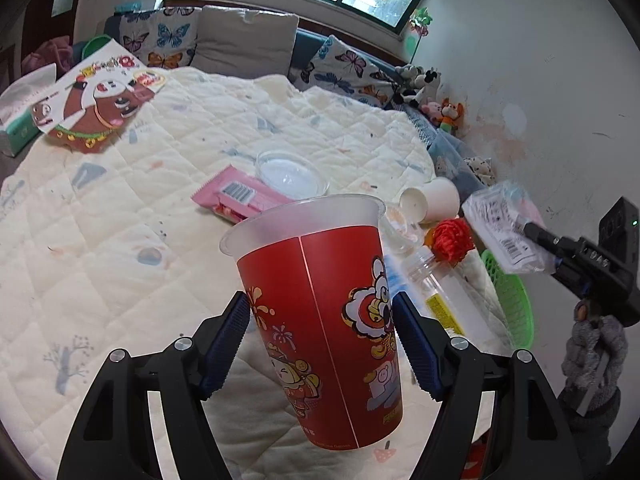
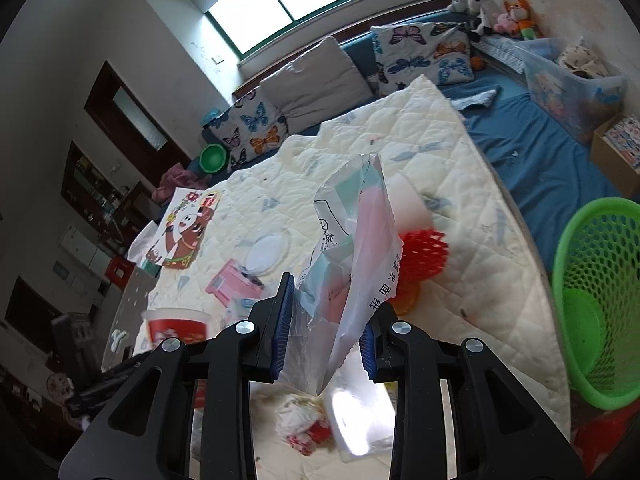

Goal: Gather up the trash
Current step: 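Carry the plastic bag with the right tool over the green basket and release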

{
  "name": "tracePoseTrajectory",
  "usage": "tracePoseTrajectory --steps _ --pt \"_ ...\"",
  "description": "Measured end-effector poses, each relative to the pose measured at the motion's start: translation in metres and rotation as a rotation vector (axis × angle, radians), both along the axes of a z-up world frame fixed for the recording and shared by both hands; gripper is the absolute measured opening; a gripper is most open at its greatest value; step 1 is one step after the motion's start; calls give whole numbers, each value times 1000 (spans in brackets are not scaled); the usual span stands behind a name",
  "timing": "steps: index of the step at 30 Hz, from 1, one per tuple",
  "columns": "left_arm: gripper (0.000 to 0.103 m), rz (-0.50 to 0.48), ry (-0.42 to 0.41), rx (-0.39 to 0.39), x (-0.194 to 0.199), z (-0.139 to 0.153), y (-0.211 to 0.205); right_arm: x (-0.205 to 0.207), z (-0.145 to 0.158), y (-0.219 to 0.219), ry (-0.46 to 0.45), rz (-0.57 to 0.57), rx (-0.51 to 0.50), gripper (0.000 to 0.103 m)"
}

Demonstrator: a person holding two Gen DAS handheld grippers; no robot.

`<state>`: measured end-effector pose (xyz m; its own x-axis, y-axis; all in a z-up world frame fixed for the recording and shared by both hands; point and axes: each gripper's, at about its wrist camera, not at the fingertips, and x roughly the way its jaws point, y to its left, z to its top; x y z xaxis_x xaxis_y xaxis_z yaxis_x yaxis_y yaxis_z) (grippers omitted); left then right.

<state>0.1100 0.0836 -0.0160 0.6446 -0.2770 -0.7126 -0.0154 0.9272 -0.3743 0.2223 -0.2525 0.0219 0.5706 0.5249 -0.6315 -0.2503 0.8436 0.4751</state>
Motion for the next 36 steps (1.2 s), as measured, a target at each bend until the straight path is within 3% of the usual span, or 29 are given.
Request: tracePoseTrajectory --steps 8,19,27,29,31,36 --pt "70 -87 -60 -4 7 29 -30 -11 -15 -46 12 -118 -66 30" --pt "70 -238 -68 -8 46 39 -108 -16 -47 -138 70 -322 -197 32" --pt "70 -346 -58 24 70 44 -171 -13 -84 -185 125 -406 -270 35" --pt "70 -365 -58 35 76 45 -186 -11 -91 -194 137 -411 -264 39" --pt "70 -387 -61 44 83 47 -202 -10 -96 -201 143 -426 -273 50" --pt "71 -446 -65 73 94 49 -241 -14 -96 -212 143 -443 -259 56"
